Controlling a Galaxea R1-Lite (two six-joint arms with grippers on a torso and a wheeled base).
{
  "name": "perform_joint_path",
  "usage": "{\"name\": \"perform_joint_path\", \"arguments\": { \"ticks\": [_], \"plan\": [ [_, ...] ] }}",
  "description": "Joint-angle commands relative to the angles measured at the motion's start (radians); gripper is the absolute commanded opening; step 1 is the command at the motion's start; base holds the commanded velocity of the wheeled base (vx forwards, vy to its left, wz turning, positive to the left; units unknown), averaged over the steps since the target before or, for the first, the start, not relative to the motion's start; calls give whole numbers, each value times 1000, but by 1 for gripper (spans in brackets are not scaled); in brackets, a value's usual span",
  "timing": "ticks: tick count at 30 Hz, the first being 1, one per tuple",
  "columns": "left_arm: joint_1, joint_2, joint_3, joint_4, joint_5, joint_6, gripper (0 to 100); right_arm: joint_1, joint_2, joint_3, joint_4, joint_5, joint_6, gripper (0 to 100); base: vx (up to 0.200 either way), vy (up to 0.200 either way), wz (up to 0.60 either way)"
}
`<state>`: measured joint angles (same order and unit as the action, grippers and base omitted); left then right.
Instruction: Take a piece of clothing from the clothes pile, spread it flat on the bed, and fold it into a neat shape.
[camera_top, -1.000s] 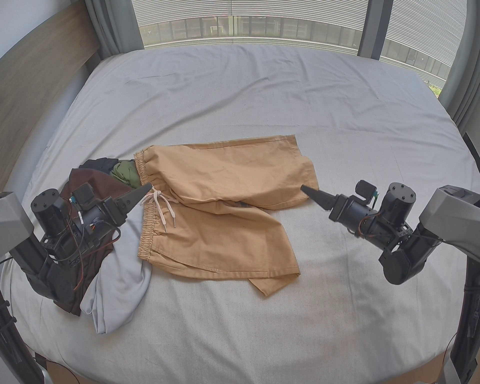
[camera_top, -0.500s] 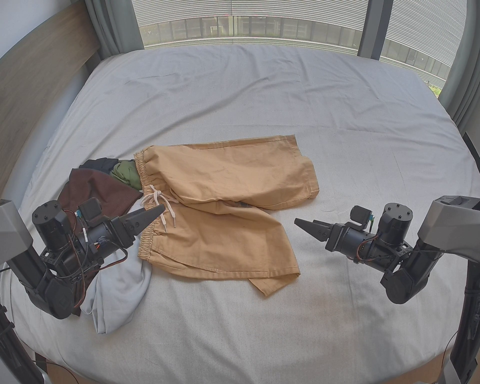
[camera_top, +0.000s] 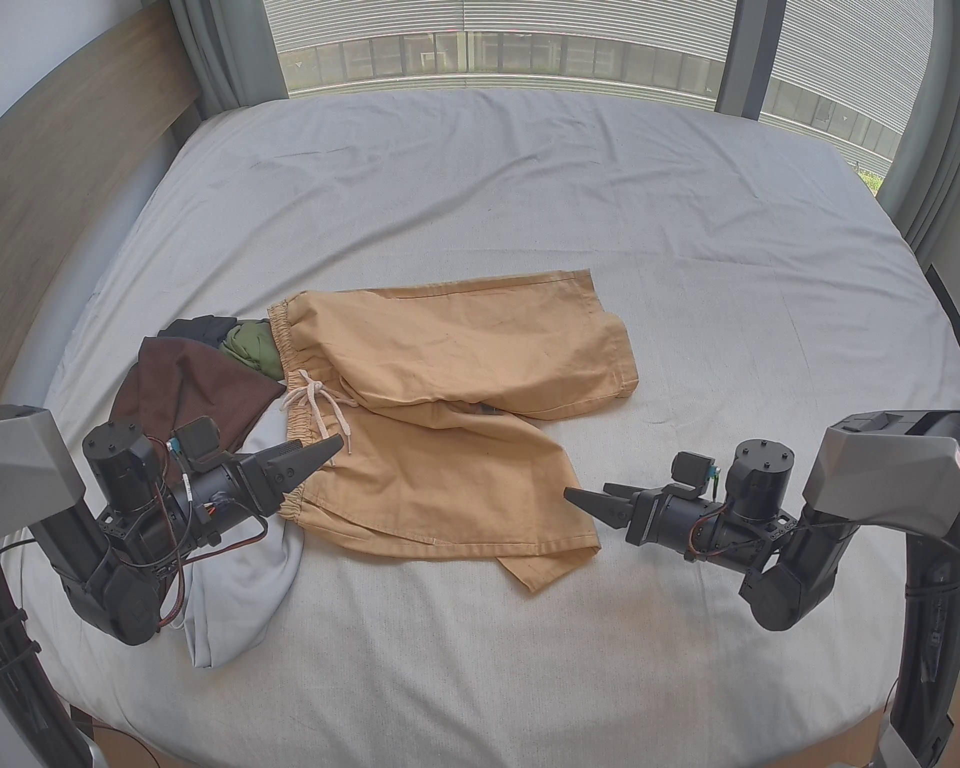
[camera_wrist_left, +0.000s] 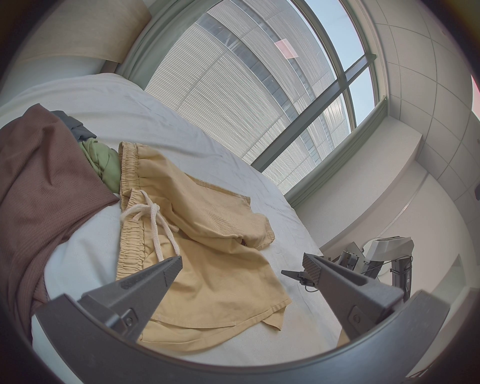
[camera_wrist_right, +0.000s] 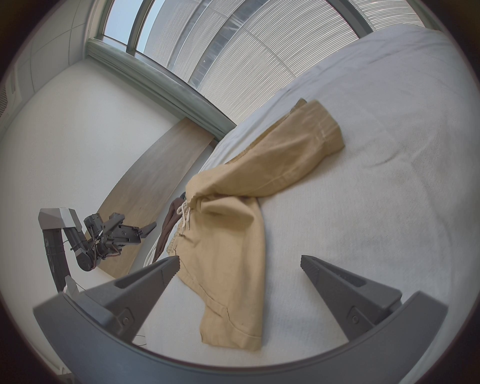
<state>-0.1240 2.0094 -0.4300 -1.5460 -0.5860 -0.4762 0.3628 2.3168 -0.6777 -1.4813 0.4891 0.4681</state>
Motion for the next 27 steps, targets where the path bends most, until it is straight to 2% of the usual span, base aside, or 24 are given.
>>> {"name": "perform_joint_path", "arguments": {
  "ticks": [1,14,15,27],
  "plan": [
    [1,6,4,0,0,1,100,13,33,1,-1,0,0,100,0,0,0],
    [1,3,7,0,0,1,100,39,72,0,-13,0,1,100,0,0,0],
    [1,3,7,0,0,1,100,39,72,0,-13,0,1,0,0,0,0],
    [3,5,7,0,0,-1,100,36,36,33,-13,2,-3,0,0,0,0]
  ]
}}
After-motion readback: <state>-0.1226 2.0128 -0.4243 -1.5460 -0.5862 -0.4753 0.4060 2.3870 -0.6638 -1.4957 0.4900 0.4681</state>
